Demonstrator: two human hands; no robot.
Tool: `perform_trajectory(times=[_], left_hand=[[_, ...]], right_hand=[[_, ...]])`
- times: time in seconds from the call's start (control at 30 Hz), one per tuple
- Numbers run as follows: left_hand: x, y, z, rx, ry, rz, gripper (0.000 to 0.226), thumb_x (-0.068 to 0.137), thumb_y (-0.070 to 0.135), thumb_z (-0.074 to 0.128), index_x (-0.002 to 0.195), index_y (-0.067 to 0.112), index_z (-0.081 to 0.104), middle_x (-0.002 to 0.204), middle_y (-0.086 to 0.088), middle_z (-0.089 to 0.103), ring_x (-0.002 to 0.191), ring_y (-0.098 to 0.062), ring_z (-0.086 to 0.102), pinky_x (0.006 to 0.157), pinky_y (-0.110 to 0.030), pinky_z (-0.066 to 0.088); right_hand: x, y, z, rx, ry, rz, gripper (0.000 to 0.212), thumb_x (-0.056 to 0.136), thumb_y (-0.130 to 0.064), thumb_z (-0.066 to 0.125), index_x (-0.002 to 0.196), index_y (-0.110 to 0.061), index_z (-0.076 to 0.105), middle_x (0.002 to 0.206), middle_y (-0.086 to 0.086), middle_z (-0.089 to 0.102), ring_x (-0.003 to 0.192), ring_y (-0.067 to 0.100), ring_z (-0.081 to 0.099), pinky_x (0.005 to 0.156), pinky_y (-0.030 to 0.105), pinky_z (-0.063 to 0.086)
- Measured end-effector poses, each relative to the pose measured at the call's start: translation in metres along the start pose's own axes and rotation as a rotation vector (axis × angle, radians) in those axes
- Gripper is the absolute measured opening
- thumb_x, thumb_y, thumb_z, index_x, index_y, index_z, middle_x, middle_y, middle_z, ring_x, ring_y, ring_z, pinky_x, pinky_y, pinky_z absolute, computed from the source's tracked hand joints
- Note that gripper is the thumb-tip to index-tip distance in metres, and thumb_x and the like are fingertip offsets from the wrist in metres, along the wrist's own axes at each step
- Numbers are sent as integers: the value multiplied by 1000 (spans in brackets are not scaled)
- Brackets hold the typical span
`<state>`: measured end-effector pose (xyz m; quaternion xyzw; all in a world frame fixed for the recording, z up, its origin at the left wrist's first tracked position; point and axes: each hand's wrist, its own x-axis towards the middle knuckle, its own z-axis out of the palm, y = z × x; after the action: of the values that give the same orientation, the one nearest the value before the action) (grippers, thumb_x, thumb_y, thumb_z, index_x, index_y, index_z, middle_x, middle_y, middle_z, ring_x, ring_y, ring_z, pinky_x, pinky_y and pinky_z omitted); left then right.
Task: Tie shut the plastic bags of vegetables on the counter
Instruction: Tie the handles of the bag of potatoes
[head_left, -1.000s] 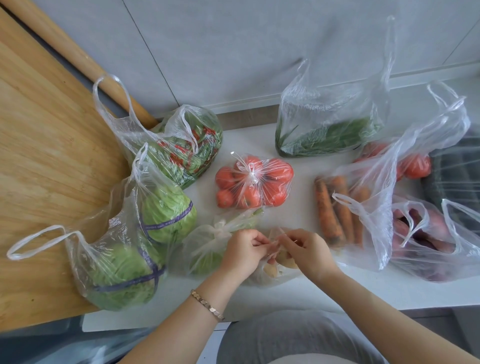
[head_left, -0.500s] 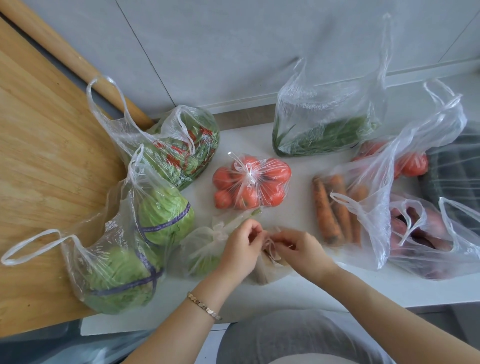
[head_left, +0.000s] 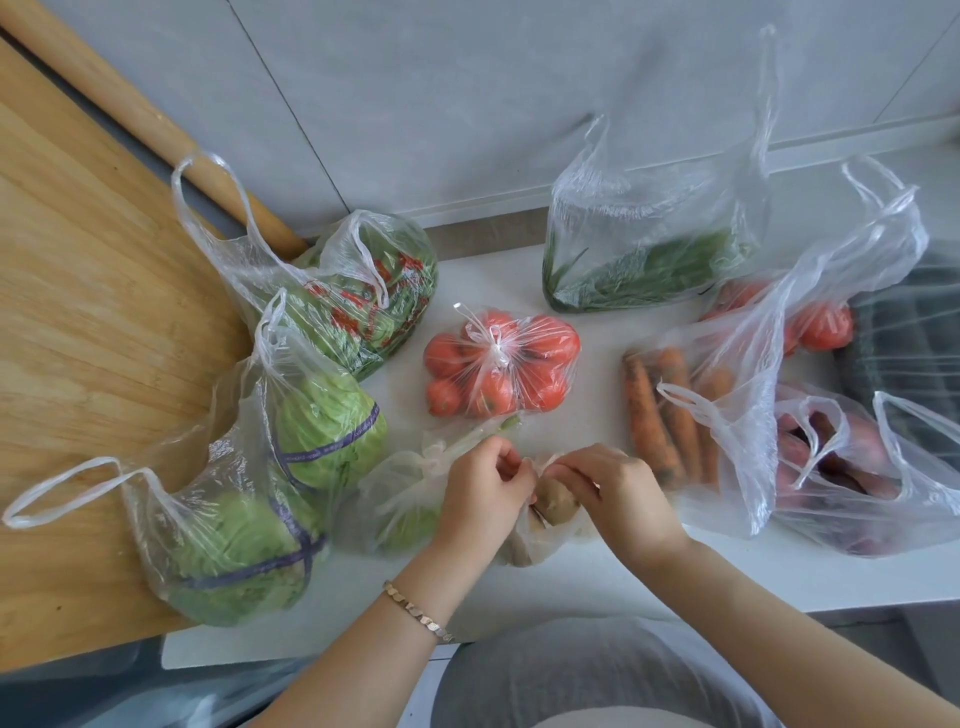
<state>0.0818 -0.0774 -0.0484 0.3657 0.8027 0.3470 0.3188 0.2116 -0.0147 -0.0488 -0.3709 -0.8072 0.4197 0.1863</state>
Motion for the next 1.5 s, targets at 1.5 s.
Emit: perform_trajectory(times=[1.5], left_hand=[[10, -6, -3, -423, -287, -346, 1, 85, 15, 62, 84, 15, 63, 73, 5, 64, 69, -10, 58, 77, -25, 47]], right_hand=[[29, 3, 5, 607, -12, 402, 21, 81, -6, 65, 70, -24, 69, 72, -3, 72, 73, 10, 65, 79, 20, 51]])
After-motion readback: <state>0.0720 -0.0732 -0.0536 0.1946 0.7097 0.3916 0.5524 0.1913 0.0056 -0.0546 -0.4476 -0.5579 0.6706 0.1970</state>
